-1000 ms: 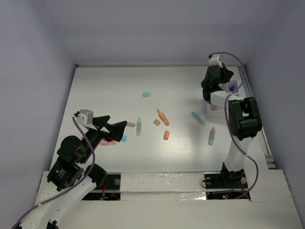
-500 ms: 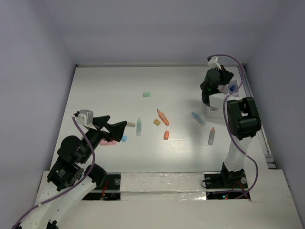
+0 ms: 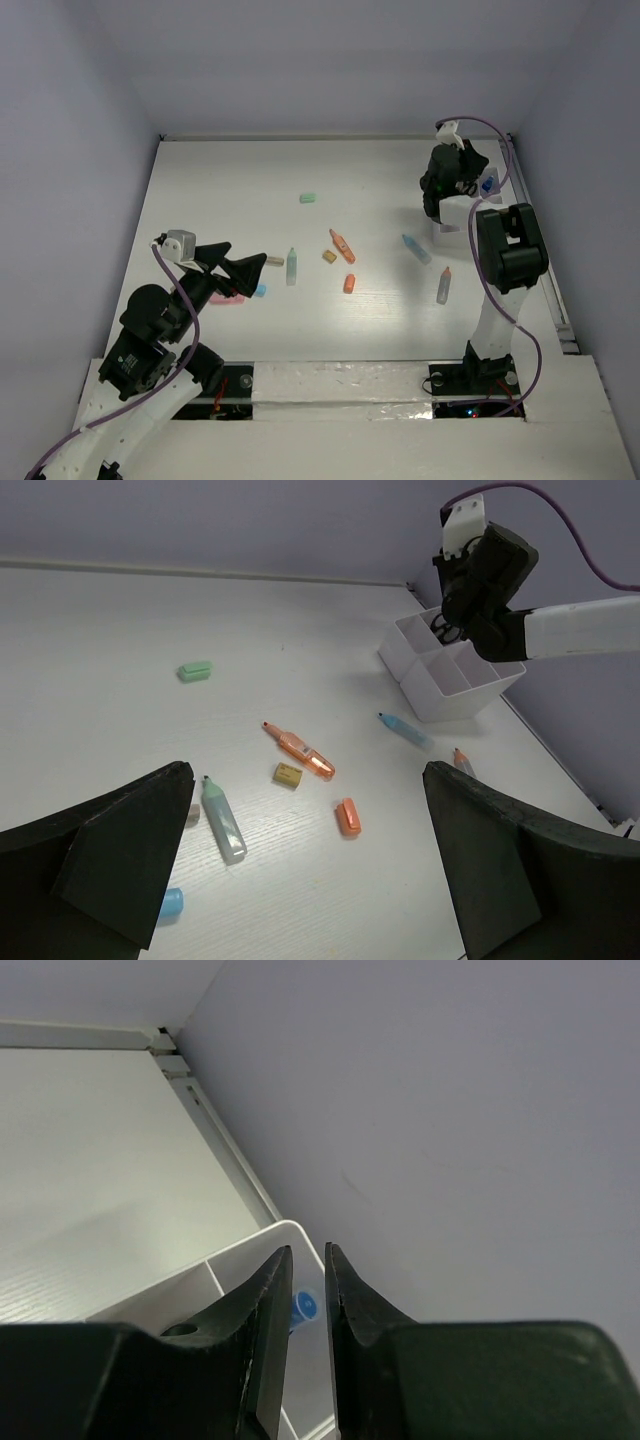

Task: Sort the stationery into containers
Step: Place the scissors in the storage box.

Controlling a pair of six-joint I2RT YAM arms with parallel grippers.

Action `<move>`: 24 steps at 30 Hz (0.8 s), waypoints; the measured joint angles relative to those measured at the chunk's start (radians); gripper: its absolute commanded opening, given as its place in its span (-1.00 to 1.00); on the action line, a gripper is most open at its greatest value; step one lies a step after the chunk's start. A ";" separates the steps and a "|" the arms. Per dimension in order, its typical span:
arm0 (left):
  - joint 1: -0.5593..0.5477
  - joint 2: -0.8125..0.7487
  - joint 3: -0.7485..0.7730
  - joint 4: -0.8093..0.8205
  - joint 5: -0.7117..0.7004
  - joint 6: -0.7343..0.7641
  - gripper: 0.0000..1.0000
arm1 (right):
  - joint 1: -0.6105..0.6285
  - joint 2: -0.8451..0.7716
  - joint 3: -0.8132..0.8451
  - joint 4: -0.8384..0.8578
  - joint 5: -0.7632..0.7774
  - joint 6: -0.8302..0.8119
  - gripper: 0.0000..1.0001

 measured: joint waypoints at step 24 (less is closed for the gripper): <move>0.044 0.053 0.000 0.000 0.001 0.000 0.98 | 0.353 -0.366 0.100 -0.812 -0.958 0.821 -0.56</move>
